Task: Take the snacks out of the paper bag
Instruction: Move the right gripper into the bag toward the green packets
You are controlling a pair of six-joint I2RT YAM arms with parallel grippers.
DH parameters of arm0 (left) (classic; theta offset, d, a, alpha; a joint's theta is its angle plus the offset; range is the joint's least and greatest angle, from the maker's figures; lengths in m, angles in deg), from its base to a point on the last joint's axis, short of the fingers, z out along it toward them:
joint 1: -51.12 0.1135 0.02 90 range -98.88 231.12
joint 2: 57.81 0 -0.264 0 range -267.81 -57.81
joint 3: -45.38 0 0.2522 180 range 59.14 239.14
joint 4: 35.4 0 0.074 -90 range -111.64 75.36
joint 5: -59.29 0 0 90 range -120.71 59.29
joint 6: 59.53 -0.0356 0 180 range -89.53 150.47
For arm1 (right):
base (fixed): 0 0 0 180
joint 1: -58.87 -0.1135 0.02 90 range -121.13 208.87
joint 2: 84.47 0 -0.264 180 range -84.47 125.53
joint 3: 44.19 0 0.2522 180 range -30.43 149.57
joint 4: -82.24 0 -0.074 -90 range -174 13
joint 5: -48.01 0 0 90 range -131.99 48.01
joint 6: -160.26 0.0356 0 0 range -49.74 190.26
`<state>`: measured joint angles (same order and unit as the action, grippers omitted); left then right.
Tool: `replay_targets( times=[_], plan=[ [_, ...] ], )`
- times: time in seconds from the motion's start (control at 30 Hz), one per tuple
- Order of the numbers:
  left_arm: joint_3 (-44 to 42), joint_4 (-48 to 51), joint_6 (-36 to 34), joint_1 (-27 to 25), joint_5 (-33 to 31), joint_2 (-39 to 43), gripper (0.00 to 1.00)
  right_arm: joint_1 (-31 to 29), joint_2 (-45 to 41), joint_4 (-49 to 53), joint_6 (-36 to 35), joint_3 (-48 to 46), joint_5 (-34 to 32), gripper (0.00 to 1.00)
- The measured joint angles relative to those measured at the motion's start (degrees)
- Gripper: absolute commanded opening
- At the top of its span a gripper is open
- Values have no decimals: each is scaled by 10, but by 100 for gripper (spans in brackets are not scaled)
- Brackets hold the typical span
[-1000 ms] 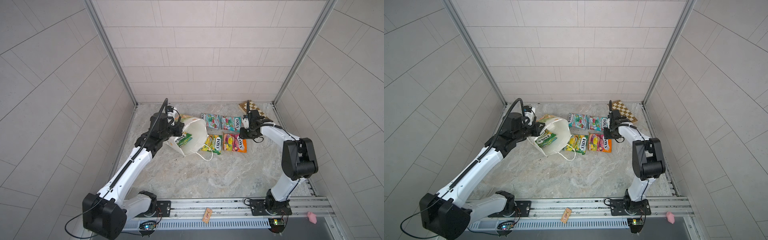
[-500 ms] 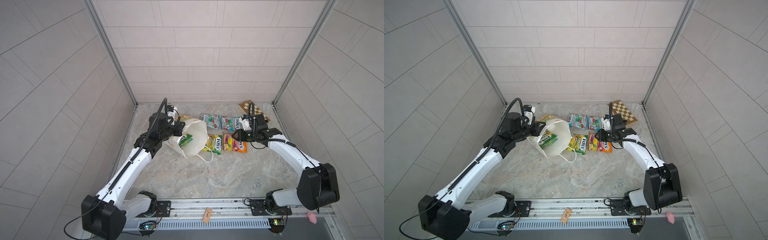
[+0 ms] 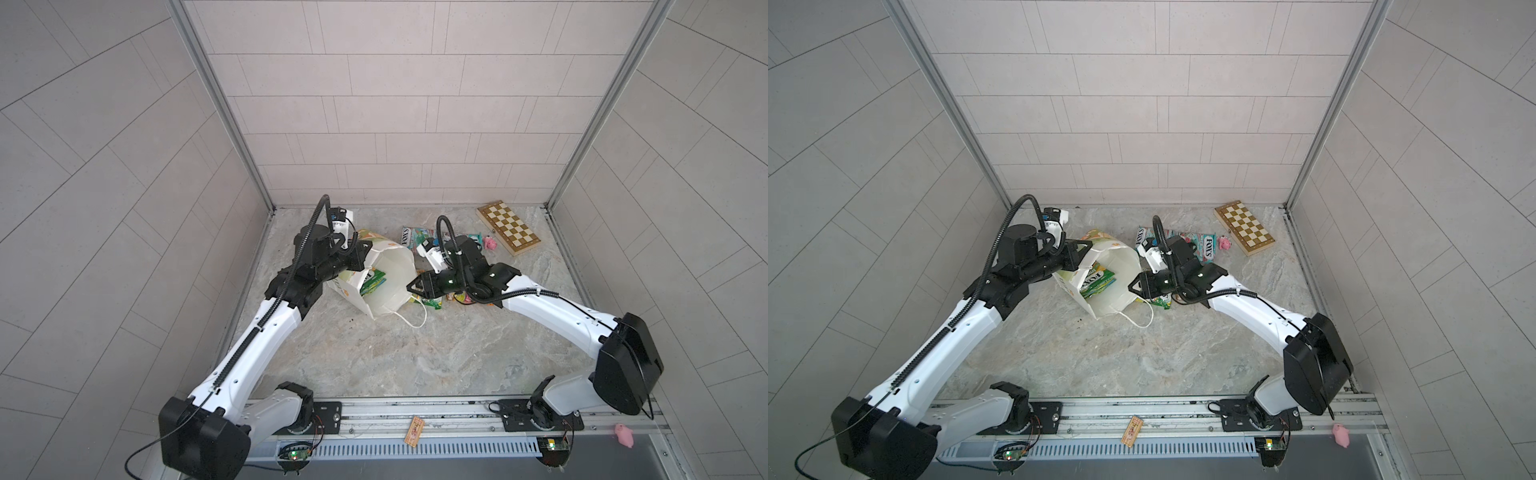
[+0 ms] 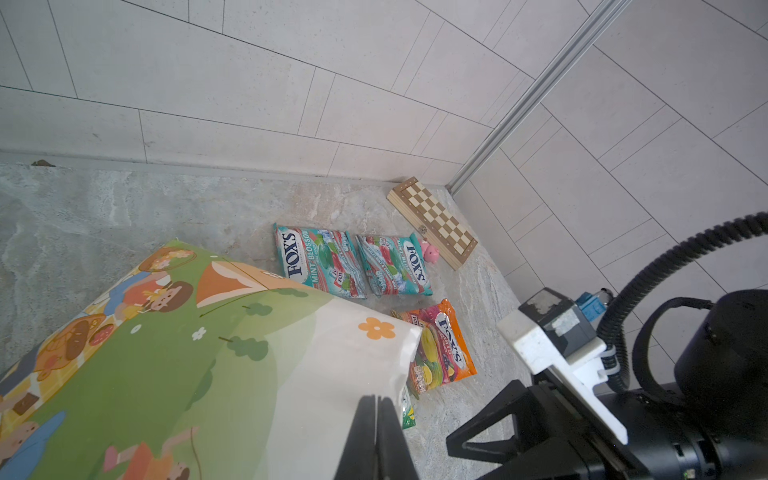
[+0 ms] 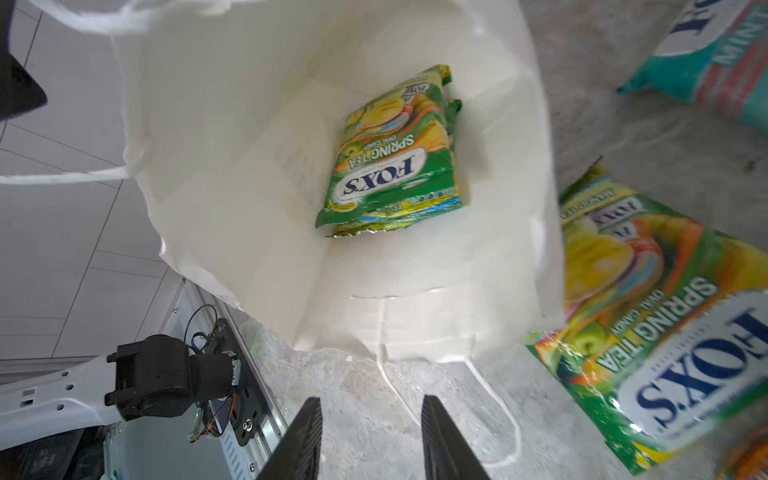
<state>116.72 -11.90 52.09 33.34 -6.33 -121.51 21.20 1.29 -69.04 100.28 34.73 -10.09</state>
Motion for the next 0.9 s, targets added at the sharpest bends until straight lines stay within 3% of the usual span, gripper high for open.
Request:
replay_targets(
  times=[0.47, 0.9],
  plan=[
    [-5, -12, 10, 0, 0, 10, 0, -64, 159, -42, 63, 67, -14, 38],
    [-7, -18, 11, 0, 0, 12, 0, -69, 214, -193, 249, 68, -107, 35]
  ],
)
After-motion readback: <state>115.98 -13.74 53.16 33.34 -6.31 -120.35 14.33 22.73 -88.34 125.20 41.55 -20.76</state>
